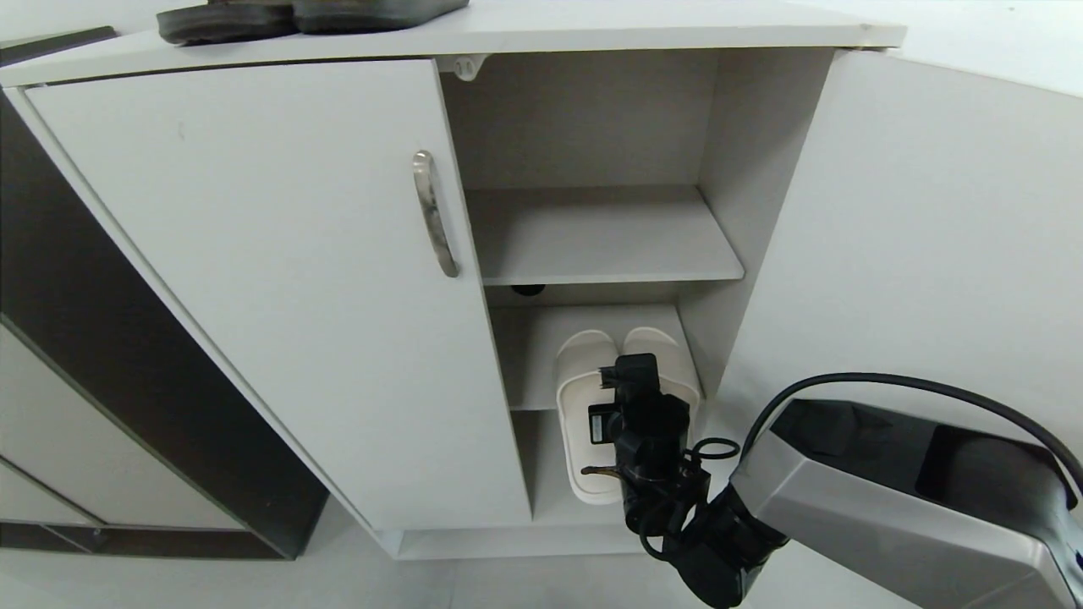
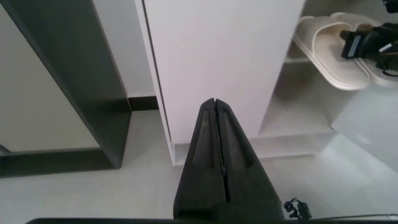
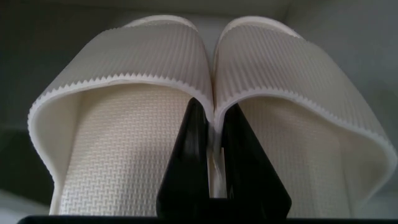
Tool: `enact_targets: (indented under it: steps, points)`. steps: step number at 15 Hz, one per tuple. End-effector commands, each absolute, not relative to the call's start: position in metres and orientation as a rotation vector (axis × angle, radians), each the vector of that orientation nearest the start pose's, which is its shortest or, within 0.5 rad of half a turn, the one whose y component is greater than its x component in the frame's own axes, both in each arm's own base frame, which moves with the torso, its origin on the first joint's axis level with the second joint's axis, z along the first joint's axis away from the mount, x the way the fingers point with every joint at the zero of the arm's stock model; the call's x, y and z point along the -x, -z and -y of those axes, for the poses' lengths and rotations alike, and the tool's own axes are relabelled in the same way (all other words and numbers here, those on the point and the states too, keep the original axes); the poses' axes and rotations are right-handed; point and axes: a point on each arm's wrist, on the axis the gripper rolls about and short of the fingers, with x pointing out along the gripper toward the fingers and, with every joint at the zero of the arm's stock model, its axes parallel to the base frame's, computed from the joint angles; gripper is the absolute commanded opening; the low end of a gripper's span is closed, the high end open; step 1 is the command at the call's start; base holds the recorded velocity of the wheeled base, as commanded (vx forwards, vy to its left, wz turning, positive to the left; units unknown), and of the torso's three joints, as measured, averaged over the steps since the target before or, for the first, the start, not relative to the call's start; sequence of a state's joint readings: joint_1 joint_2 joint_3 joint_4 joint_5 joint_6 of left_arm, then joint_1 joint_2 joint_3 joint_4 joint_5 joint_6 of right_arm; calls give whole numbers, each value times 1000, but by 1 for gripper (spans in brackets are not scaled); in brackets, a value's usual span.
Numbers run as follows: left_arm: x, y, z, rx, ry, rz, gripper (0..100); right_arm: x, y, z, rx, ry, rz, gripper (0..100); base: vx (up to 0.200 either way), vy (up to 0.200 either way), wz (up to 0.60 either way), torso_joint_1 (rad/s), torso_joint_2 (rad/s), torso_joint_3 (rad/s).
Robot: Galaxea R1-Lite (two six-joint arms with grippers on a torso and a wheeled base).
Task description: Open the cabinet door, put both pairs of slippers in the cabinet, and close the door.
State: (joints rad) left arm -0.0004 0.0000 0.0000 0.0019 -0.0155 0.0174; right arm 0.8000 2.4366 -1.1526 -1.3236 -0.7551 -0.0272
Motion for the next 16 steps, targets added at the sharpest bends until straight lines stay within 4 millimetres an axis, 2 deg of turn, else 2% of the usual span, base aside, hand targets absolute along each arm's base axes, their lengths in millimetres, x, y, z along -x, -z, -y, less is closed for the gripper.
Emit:
enact_targets:
  steps: [1, 6, 12, 16]
  points:
    - [23, -75, 0, -17, 15, -3, 0, -324, -50, -309, -1, -41, 28, 0, 0, 0, 0, 0, 0, 0]
    - [23, -75, 0, -14, 15, -3, 0, -336, -52, -308, -18, -25, 15, 0, 0, 0, 0, 0, 0, 0]
    - [23, -75, 0, -15, 15, -3, 0, -378, -53, -306, -47, -37, -29, 0, 0, 0, 0, 0, 0, 0]
    - [23, -75, 0, -15, 15, -3, 0, -395, -62, -309, -50, -32, -17, 0, 0, 0, 0, 0, 0, 0]
